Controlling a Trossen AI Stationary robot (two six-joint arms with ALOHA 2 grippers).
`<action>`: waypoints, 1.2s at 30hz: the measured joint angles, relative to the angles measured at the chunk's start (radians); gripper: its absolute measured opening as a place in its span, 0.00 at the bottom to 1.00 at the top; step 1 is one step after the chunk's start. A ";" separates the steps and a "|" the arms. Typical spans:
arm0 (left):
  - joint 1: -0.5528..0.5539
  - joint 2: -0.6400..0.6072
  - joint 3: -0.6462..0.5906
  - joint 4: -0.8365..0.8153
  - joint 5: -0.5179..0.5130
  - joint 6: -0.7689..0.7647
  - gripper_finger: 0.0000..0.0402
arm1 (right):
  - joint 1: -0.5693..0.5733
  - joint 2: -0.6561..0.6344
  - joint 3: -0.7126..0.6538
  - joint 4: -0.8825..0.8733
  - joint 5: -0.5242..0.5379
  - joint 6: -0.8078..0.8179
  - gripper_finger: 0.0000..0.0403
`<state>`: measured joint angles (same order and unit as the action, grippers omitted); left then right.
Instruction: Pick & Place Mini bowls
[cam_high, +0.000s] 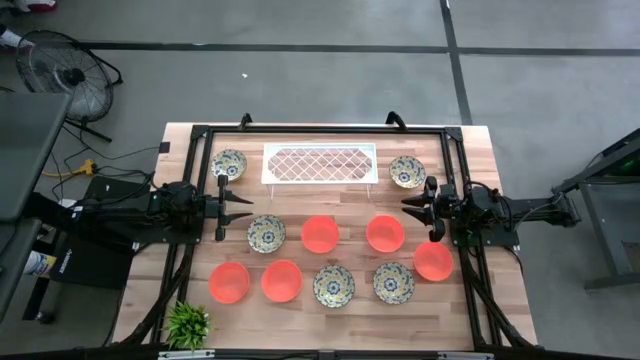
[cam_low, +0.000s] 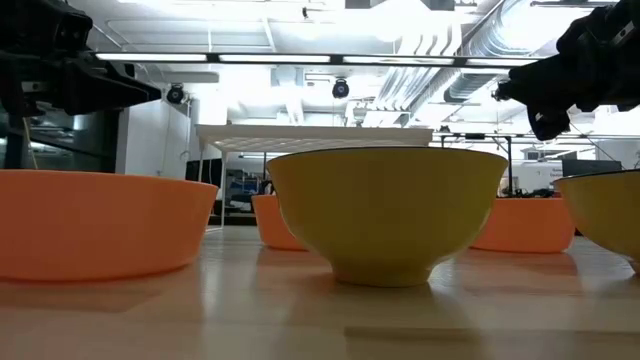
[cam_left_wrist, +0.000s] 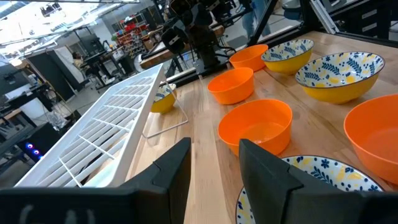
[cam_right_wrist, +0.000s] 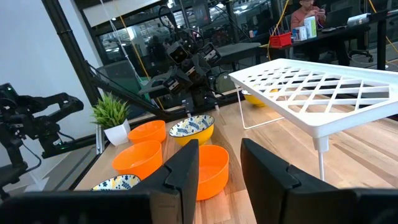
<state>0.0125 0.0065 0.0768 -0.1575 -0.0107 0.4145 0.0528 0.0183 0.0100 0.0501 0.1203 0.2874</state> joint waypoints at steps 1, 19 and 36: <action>0.000 0.000 0.000 0.000 0.000 0.000 0.33 | 0.000 0.000 0.000 0.000 0.000 0.000 0.27; 0.000 0.000 0.000 0.000 0.000 0.000 0.33 | 0.000 0.000 0.000 0.000 0.000 0.000 0.27; 0.000 0.000 0.000 0.000 0.000 0.000 0.33 | 0.000 0.000 0.000 0.008 0.000 0.079 0.27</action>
<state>0.0126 0.0065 0.0766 -0.1575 -0.0107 0.4145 0.0528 0.0182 0.0104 0.0579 0.1207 0.3662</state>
